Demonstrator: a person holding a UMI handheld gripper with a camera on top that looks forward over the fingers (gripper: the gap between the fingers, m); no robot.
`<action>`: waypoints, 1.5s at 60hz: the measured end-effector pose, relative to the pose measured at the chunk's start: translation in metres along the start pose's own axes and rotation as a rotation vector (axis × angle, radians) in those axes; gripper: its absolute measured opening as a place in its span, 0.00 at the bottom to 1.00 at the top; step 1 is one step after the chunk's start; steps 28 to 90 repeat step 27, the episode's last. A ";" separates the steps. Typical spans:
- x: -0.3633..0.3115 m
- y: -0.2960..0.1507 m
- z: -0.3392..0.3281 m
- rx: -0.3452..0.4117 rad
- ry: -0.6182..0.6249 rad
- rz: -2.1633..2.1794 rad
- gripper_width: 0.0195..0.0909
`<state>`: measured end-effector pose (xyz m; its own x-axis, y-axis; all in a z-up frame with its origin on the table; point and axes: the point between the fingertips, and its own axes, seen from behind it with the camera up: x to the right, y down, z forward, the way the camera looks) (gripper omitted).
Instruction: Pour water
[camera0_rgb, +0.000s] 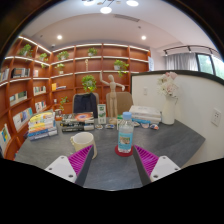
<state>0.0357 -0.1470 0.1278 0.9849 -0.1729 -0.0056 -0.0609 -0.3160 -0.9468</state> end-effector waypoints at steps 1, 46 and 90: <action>-0.002 -0.001 -0.004 0.004 -0.004 -0.005 0.83; -0.035 -0.023 -0.036 0.078 -0.079 -0.055 0.82; -0.035 -0.023 -0.036 0.078 -0.079 -0.055 0.82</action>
